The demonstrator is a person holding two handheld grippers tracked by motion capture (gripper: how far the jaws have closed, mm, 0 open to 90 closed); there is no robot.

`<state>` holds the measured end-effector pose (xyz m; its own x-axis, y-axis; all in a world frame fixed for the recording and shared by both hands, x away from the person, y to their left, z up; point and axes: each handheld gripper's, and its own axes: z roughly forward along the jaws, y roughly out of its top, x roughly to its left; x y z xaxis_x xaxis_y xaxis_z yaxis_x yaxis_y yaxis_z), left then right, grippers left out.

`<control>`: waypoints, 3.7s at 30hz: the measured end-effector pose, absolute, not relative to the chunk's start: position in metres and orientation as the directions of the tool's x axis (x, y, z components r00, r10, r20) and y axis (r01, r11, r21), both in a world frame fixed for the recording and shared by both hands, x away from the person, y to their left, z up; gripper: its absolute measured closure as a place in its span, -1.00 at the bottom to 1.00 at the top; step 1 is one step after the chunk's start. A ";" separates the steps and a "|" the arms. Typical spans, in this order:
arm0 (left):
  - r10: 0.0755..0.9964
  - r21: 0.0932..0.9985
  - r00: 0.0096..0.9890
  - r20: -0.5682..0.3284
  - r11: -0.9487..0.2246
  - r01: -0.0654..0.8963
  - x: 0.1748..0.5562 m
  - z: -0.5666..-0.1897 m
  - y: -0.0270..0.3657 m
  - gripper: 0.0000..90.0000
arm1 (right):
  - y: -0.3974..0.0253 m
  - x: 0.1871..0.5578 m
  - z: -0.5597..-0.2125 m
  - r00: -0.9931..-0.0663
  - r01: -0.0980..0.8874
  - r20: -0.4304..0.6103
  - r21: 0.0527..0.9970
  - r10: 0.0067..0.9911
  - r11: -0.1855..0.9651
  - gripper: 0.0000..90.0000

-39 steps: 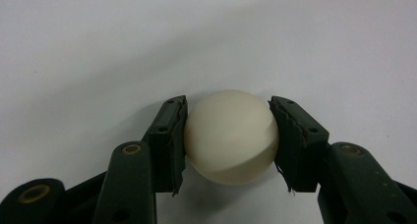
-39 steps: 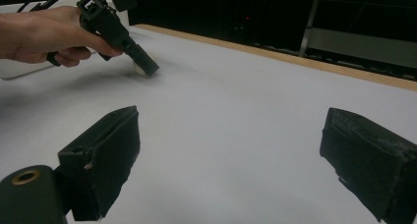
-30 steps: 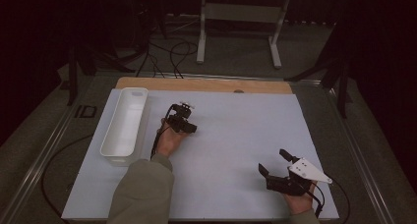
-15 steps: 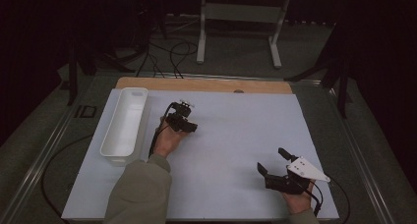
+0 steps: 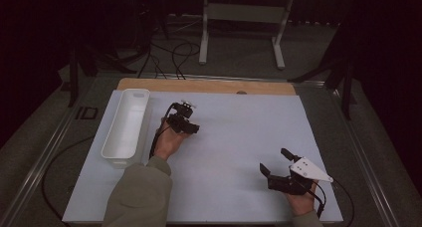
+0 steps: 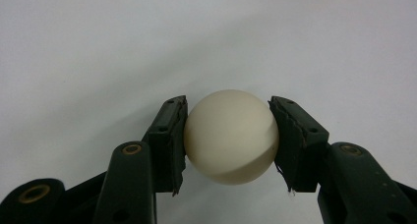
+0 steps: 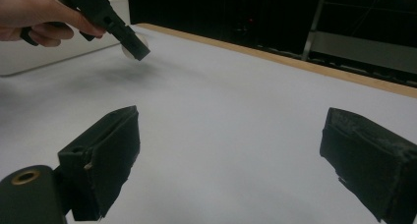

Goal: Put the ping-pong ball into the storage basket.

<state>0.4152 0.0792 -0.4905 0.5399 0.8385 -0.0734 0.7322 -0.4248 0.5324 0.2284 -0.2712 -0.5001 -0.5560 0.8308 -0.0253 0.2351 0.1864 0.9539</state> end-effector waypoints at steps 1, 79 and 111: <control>0.839 0.533 0.540 -0.071 -0.426 0.731 0.414 -0.489 0.079 0.14 | -0.271 0.229 -0.500 -0.556 0.234 -0.026 0.954 0.831 0.186 -0.83; 0.870 0.498 0.491 -0.037 -0.410 0.764 0.391 -0.430 0.080 0.14 | -0.267 0.229 -0.503 -0.558 0.233 -0.032 0.953 0.829 0.193 -0.83; 0.867 0.523 0.497 -0.027 -0.412 0.746 0.382 -0.413 0.092 0.14 | -0.267 0.229 -0.503 -0.556 0.235 -0.029 0.953 0.831 0.190 -0.83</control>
